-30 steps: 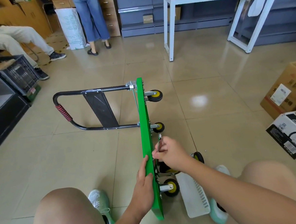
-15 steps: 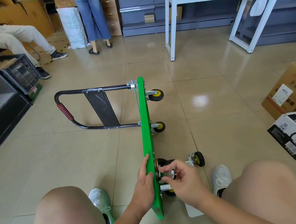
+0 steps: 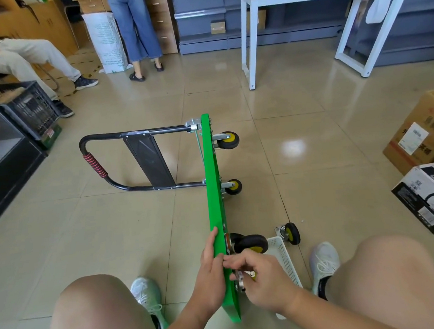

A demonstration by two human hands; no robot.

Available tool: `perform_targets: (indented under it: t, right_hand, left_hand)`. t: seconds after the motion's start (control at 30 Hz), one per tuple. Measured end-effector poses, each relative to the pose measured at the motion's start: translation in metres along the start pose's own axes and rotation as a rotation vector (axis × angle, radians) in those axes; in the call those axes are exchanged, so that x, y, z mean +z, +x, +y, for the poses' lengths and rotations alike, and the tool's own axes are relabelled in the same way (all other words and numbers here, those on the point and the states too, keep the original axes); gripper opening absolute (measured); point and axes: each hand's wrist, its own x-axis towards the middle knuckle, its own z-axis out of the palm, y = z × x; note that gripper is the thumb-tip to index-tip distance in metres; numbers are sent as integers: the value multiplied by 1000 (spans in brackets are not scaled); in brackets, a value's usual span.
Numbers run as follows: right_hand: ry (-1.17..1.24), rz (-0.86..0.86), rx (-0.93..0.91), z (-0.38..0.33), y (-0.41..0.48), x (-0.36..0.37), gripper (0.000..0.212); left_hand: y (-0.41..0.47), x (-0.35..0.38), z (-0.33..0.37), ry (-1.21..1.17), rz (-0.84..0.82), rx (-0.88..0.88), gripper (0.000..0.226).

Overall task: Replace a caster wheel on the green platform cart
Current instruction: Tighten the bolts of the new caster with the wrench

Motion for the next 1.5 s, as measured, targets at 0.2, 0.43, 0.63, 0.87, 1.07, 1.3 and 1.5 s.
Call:
perform_targets:
  t: [0.2,0.43,0.63,0.87,1.07,1.3,1.5]
  right_hand:
    - [96,54,120,2,19,0,25]
    - [165,77,234,-11,46,-8,17]
    - [189,85,275,-20,52,-20,16]
    - [190,178,167,-7,10,-15,25]
    - [98,98,87,3,-2,-7,37]
    - [77,7,63,6,3,-1,60]
    - [88,44,129,8,20,-1,36]
  left_hand:
    - [1,-1,2,-54,-3,2,58]
    - [-1,-1,3,-23,1,-4,60]
    - [-1,0,2,-19,-6,13,59]
    - [-2,-1,3,-2,-11,7,59]
    - [-2,-1,3,-23,-15,21,62]
    - [-3,-1,2,-18,-15,27,58]
    - [-3,-1,7,-27,-5,1,58]
